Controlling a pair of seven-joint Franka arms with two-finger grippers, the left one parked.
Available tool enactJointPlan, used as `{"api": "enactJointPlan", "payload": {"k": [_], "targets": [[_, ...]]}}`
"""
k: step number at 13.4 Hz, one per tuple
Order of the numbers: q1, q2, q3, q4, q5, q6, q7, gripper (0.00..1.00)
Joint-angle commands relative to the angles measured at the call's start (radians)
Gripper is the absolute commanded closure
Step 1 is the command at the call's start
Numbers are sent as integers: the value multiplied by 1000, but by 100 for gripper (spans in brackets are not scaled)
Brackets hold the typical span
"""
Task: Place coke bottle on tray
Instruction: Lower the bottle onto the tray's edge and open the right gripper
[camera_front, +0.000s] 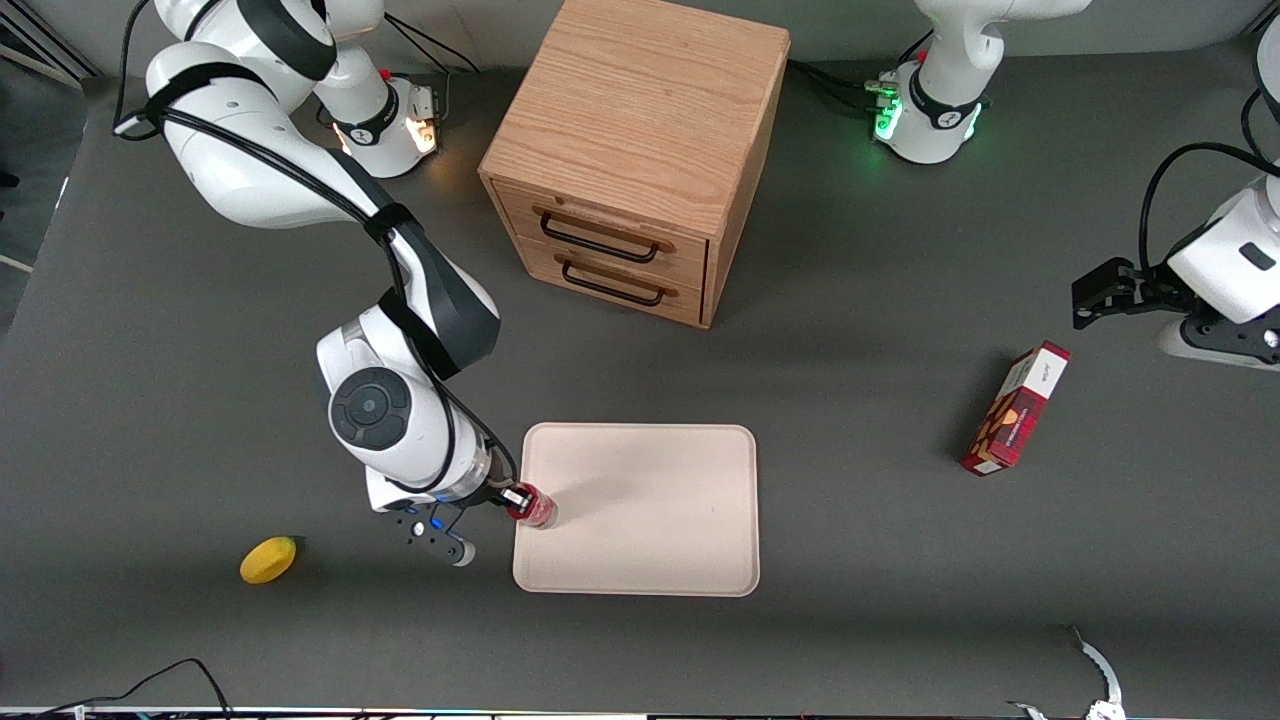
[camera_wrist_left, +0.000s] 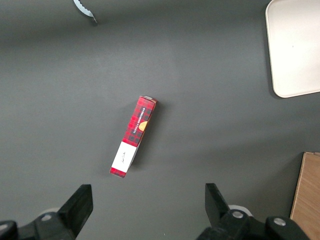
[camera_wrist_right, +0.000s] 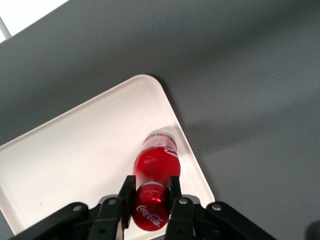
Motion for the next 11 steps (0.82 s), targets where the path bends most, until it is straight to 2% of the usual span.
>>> {"api": "enactJointPlan", "payload": {"k": [1, 2, 3, 4, 5, 8, 11], "targets": [[14, 2, 8, 3, -46, 13, 54, 100], [14, 10, 8, 4, -47, 18, 56, 98], [14, 16, 8, 3, -47, 24, 54, 69], [14, 16, 8, 3, -49, 24, 54, 25], [14, 8, 8, 3, -64, 22, 53, 0], [-8, -59, 48, 4, -86, -17, 36, 0], [-28, -256, 59, -13, -77, -255, -85, 0]]}}
